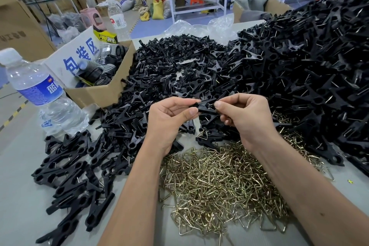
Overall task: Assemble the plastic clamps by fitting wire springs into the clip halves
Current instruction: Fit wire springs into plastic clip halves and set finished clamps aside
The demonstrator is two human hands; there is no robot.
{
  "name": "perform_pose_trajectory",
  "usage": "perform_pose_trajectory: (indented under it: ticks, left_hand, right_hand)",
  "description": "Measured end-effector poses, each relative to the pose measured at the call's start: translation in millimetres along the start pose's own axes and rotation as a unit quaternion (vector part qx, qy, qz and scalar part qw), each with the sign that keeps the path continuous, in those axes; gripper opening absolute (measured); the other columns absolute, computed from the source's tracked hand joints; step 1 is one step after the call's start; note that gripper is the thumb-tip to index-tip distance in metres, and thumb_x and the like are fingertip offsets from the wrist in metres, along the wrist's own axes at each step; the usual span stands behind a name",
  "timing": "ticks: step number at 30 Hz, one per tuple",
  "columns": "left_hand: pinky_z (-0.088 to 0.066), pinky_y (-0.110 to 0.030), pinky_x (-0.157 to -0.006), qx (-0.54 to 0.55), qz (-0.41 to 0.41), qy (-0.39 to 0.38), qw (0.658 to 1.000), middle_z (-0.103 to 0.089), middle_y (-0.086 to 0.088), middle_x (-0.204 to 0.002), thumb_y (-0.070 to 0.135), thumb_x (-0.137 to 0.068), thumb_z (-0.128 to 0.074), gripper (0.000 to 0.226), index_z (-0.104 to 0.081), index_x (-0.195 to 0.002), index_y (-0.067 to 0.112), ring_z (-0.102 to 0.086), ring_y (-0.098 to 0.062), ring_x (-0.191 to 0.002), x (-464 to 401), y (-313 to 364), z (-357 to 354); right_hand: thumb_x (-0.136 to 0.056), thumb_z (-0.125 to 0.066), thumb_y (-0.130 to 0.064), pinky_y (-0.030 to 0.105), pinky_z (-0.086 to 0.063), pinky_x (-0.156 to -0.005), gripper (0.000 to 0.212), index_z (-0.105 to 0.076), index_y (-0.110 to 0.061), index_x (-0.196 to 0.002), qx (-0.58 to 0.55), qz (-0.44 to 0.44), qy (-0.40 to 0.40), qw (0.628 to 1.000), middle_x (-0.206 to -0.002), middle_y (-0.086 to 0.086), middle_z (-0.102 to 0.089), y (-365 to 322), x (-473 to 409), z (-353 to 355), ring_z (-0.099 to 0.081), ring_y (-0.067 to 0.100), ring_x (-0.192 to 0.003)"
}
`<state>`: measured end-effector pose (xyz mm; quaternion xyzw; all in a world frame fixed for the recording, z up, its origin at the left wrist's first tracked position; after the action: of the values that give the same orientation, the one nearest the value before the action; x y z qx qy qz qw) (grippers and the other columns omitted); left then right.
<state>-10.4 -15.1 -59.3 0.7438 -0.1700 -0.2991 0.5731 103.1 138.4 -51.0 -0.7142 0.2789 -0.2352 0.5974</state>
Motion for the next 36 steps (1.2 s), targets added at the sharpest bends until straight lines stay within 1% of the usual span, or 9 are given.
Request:
perform_pose_trajectory:
  ticks: [9,13,17,19,21,24,26,29,36]
  left_hand:
    - [-0.062,-0.029,-0.080,0.000,0.003,-0.012,1.000,-0.078,-0.016,-0.106,0.007,-0.073,-0.084,0.026,-0.078,-0.098,0.007,-0.077,-0.027,-0.096,0,0,-1]
    - [-0.062,-0.027,-0.076,0.018,0.000,-0.019,1.000,-0.079,-0.016,-0.103,0.012,-0.075,-0.085,0.023,-0.081,-0.097,0.016,-0.078,-0.027,-0.090,1,2,-2]
    - [-0.059,-0.022,-0.072,0.048,0.005,-0.018,0.999,-0.080,-0.009,-0.096,0.020,-0.069,-0.088,0.026,-0.082,-0.094,0.021,-0.077,-0.017,-0.082,3,4,-6]
    - [-0.059,-0.023,-0.073,0.044,0.002,-0.019,0.999,-0.080,-0.006,-0.093,0.019,-0.067,-0.089,0.026,-0.081,-0.092,0.023,-0.076,-0.015,-0.082,3,5,-7]
    - [-0.061,-0.031,-0.076,0.044,0.003,-0.031,0.999,-0.080,-0.009,-0.096,0.014,-0.067,-0.090,0.029,-0.080,-0.093,0.022,-0.077,-0.019,-0.085,4,3,-8]
    - [-0.061,-0.048,-0.088,0.039,0.002,-0.027,0.999,-0.077,-0.021,-0.106,0.014,-0.063,-0.096,0.033,-0.078,-0.091,0.020,-0.074,-0.033,-0.092,5,2,-9]
    - [-0.062,-0.043,-0.085,0.031,-0.003,-0.015,0.999,-0.078,-0.019,-0.099,0.016,-0.060,-0.094,0.030,-0.078,-0.086,0.020,-0.074,-0.029,-0.090,5,1,-9]
    - [-0.060,-0.027,-0.071,0.032,-0.015,-0.010,0.999,-0.078,-0.003,-0.080,0.016,-0.062,-0.090,0.025,-0.079,-0.084,0.022,-0.074,-0.015,-0.073,6,2,-8]
    - [-0.059,-0.024,-0.064,0.017,-0.036,-0.001,0.999,-0.076,-0.005,-0.075,0.015,-0.064,-0.092,0.023,-0.078,-0.082,0.020,-0.073,-0.015,-0.065,7,3,-8]
  right_hand:
    - [-0.080,-0.086,-0.004,0.019,-0.050,-0.050,0.012,-0.074,-0.006,-0.080,-0.029,-0.004,-0.008,1.000,-0.065,0.003,-0.071,1,2,-1,-0.063,0.011,-0.053]
    - [-0.069,-0.086,-0.017,0.016,-0.046,-0.047,0.022,-0.068,-0.010,-0.080,-0.165,-0.090,-0.105,0.976,-0.071,0.002,-0.069,-2,4,-4,-0.057,0.009,-0.053]
    - [-0.070,-0.085,-0.035,0.016,-0.048,-0.046,0.033,-0.073,-0.016,-0.094,-0.144,-0.130,-0.190,0.962,-0.078,0.003,-0.068,-6,5,-4,-0.061,0.010,-0.059]
    - [-0.078,-0.078,-0.038,0.015,-0.051,-0.045,0.035,-0.077,-0.018,-0.107,-0.144,-0.155,-0.255,0.943,-0.081,0.007,-0.071,-7,8,-4,-0.065,0.011,-0.060]
    - [-0.090,-0.071,-0.034,0.014,-0.054,-0.047,0.033,-0.078,-0.019,-0.118,-0.178,-0.168,-0.317,0.917,-0.086,0.010,-0.074,-8,10,-3,-0.069,0.010,-0.062]
    - [-0.088,-0.078,-0.032,0.012,-0.054,-0.047,0.035,-0.077,-0.014,-0.119,-0.230,-0.178,-0.366,0.884,-0.082,0.009,-0.071,-9,10,-4,-0.068,0.007,-0.059]
    - [-0.090,-0.075,-0.035,0.010,-0.050,-0.043,0.035,-0.078,-0.013,-0.117,-0.215,-0.172,-0.359,0.892,-0.075,0.006,-0.067,-9,8,-3,-0.063,0.004,-0.053]
    - [-0.095,-0.065,-0.028,0.010,-0.048,-0.041,0.032,-0.077,-0.011,-0.119,-0.218,-0.173,-0.356,0.892,-0.070,0.004,-0.063,-11,6,-1,-0.059,0.003,-0.049]
    - [-0.092,-0.062,-0.012,0.011,-0.043,-0.033,0.023,-0.075,-0.003,-0.108,-0.336,-0.255,-0.375,0.826,-0.064,0.005,-0.055,-9,6,-1,-0.055,0.004,-0.042]
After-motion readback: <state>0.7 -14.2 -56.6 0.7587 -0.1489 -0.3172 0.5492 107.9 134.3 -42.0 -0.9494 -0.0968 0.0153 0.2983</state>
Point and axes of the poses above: each hand's wrist, its own x-axis away from the middle knuckle, its own z-axis out of the back of the hand, y = z × x, the point moved 2 cm from there along -x, towards the middle knuckle
